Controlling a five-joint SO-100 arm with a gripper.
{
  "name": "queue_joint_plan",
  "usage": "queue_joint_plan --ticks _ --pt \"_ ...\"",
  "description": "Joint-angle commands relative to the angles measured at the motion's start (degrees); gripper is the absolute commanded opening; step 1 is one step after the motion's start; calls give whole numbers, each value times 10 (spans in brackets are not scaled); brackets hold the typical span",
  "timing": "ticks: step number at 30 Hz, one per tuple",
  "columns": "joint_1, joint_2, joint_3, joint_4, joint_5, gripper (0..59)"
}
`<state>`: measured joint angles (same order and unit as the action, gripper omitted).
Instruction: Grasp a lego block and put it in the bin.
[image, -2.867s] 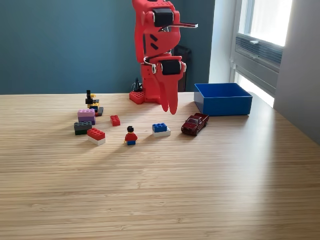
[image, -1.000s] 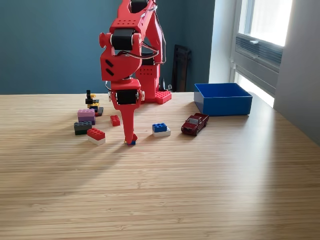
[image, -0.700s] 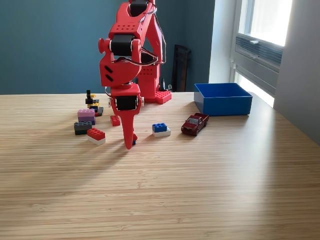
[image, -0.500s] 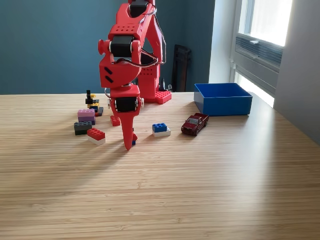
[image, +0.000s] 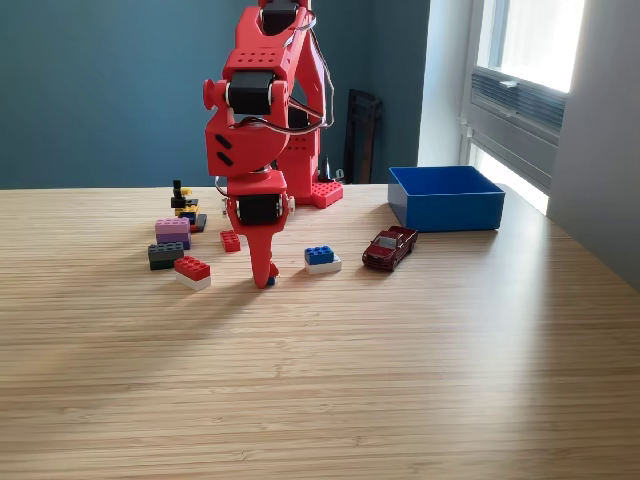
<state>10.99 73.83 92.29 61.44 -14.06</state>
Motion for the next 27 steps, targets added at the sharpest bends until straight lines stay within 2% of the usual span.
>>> queue_joint_plan --ticks 1,6,14,19,27 --pt "-1 11 -24 8 12 0" --pt "-1 18 -18 23 23 0" --pt "-2 23 40 36 48 0" --pt "2 33 -11 98 80 0" --pt "-15 176 11 127 92 0"
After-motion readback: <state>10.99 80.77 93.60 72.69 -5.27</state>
